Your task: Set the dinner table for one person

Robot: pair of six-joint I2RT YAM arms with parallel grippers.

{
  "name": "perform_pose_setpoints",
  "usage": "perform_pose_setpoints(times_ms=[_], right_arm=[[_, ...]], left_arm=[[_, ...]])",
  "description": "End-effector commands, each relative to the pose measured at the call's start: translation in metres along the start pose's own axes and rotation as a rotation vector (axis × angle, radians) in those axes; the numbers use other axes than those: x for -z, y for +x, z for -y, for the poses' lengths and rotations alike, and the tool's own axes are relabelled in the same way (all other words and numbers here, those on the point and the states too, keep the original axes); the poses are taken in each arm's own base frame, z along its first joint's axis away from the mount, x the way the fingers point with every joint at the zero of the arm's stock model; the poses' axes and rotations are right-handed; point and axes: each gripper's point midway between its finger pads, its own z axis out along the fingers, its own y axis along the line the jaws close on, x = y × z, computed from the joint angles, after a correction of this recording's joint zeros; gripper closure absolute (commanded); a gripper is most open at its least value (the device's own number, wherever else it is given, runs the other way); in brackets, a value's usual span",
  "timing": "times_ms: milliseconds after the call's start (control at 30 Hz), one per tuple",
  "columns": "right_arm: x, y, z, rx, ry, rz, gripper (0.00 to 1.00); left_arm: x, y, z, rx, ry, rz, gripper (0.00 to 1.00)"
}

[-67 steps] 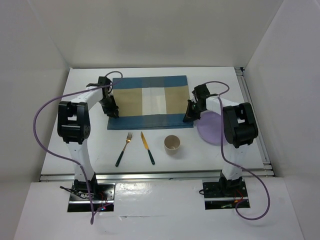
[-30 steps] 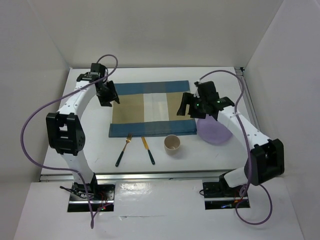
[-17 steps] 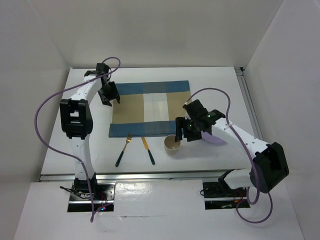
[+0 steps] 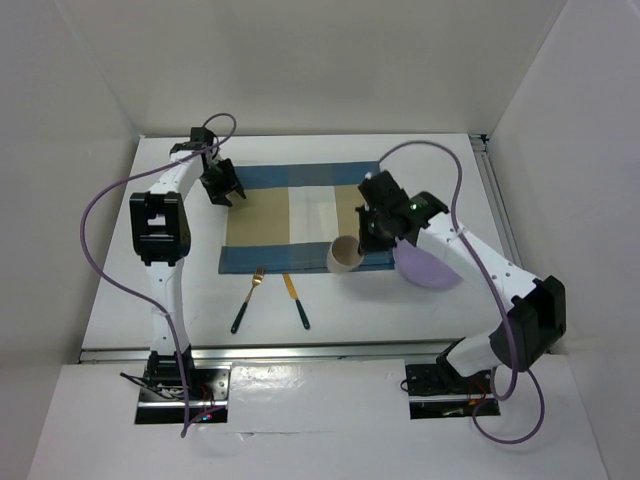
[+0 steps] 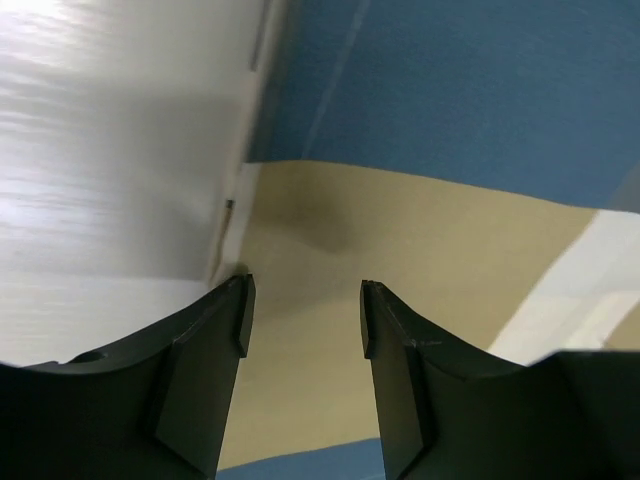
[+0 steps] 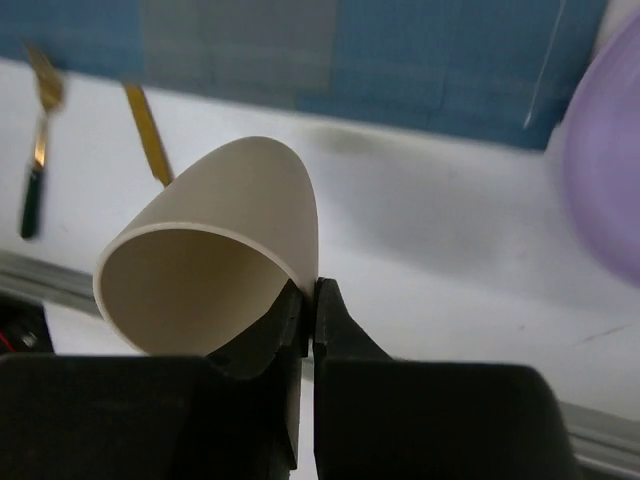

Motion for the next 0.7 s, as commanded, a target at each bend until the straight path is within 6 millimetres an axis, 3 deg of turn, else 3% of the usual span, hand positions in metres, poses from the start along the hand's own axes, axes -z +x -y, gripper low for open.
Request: perform_pose_setpoints(times_ms=[0, 167, 200, 233, 267, 300, 333, 400, 433, 500, 533, 667], right_arm=[[0.03, -0.073, 0.005, -0.04, 0.094, 0.179, 1.0], [0.017, -0.16, 0.035, -0.132, 0.19, 0.269, 1.0], [-0.005, -0.171, 0.041, -0.13, 0.212, 0.246, 1.0], [0.003, -0.199, 0.042, -0.154, 0.201, 0.303, 1.0], [-0.002, -0.213, 0.048, -0.172, 0.208, 0.317, 1.0], [-0.025, -0.222, 0.068, -0.204, 0.246, 0.286, 1.0], [-0.015, -0.245, 0.067, -0.218, 0.224, 0.334, 1.0], [-0.024, -0.261, 0.082, -0.248, 0.231, 0.339, 1.0], [-0.045, -0.262, 0.09, -0.255, 0.248, 0.31, 1.0], [-0.047, -0.277, 0.094, -0.255, 0.247, 0.333, 1.0], [-0.062, -0.277, 0.103, -0.265, 0.261, 0.314, 1.0], [-0.08, -0.283, 0.116, -0.276, 0.255, 0.305, 1.0]], left_arm=[[-0.013, 0.01, 0.025, -0.063, 0.098, -0.04, 0.37], [-0.023, 0.021, 0.026, -0.074, 0.137, -0.09, 0.37], [-0.024, 0.024, 0.031, -0.084, 0.139, -0.095, 0.37], [-0.024, 0.024, 0.031, -0.084, 0.139, -0.095, 0.37], [-0.024, 0.024, 0.03, -0.094, 0.139, -0.094, 0.37], [-0.025, 0.027, 0.034, -0.103, 0.141, -0.098, 0.37], [-0.025, 0.027, 0.034, -0.103, 0.141, -0.098, 0.37], [-0.018, 0.027, 0.033, -0.113, 0.133, -0.091, 0.37], [-0.019, 0.026, 0.032, -0.113, 0.125, -0.087, 0.37], [-0.014, 0.023, 0.03, -0.114, 0.103, -0.073, 0.37], [-0.003, 0.018, 0.034, -0.121, 0.104, -0.046, 0.35], [0.026, 0.0, 0.04, -0.133, 0.077, 0.028, 0.27]])
